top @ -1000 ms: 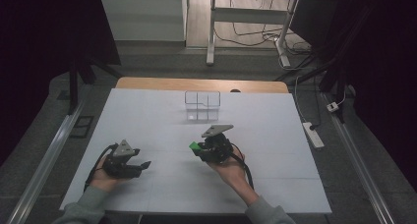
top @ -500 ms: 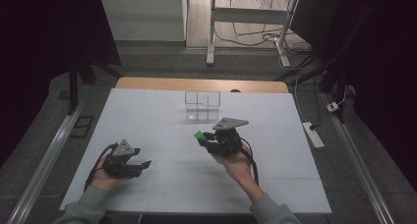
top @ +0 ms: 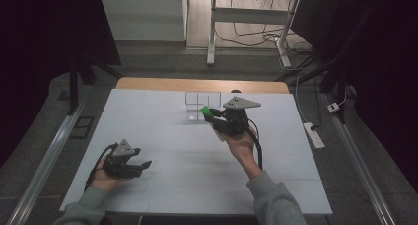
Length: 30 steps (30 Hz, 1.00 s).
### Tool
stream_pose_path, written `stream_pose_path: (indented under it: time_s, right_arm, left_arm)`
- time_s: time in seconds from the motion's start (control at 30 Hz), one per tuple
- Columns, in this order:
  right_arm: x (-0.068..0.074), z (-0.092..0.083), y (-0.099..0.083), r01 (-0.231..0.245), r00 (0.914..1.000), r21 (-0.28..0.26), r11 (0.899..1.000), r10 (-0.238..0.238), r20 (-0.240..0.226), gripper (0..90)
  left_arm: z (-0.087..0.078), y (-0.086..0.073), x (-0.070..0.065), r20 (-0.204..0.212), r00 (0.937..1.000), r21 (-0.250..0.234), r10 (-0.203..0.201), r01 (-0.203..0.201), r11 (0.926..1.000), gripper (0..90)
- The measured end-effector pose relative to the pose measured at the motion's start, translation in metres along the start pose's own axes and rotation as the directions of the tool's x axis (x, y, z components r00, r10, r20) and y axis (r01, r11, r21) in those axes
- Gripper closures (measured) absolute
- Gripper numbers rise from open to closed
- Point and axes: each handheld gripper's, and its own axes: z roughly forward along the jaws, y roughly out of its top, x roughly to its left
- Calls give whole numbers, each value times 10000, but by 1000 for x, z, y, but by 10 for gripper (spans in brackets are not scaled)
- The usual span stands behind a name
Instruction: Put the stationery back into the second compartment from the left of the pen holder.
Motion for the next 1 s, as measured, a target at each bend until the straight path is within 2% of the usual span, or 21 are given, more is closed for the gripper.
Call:
stream_pose_path:
  time_s: [0.27, 0.33, 0.37, 0.43, 0.5, 0.6, 0.63, 0.7, 0.9, 1.0]
  right_arm:
    - [-20, 18, 25, -146, 9997, -544, 9984, 156, 178, 669]
    - [-28, 28, 33, -375, 9990, -737, 9966, 391, 203, 669]
    - [-28, 28, 33, -375, 9990, -737, 9966, 391, 203, 669]
    - [-35, 39, 39, -456, 9984, -869, 9952, 484, 302, 669]
    - [-38, 43, 40, -506, 9981, -874, 9949, 534, 297, 669]
    - [-51, 60, 44, -741, 9965, -996, 9923, 777, 321, 668]
    - [-51, 60, 44, -741, 9965, -996, 9923, 777, 321, 668]
    - [-58, 71, 45, -784, 9953, -1104, 9908, 840, 474, 668]
    - [-64, 89, 44, -820, 9948, -1237, 9889, 887, 497, 668]
    - [-67, 99, 44, -722, 9946, -1273, 9892, 810, 647, 668]
  left_arm:
    - [0, 0, 0, 50, 10000, 48, 61, -61, 10000, 339]
    - [0, -1, 1, 70, 10000, 53, 49, -49, 10000, 339]
    - [1, -1, 1, 77, 10000, 54, 46, -47, 10000, 339]
    - [1, -1, 2, 87, 10000, 74, 33, -33, 10000, 339]
    - [2, -1, 2, 89, 10000, 85, 29, -30, 10000, 339]
    - [2, -2, 2, 77, 9999, 107, 67, -68, 9999, 339]
    - [2, -2, 2, 82, 9999, 111, 79, -80, 9999, 339]
    - [2, -2, 2, 72, 9999, 121, 77, -78, 9999, 339]
    - [2, -2, 3, 78, 10000, 130, 60, -61, 9999, 339]
    - [2, -2, 3, 55, 10000, 127, 74, -75, 9999, 338]
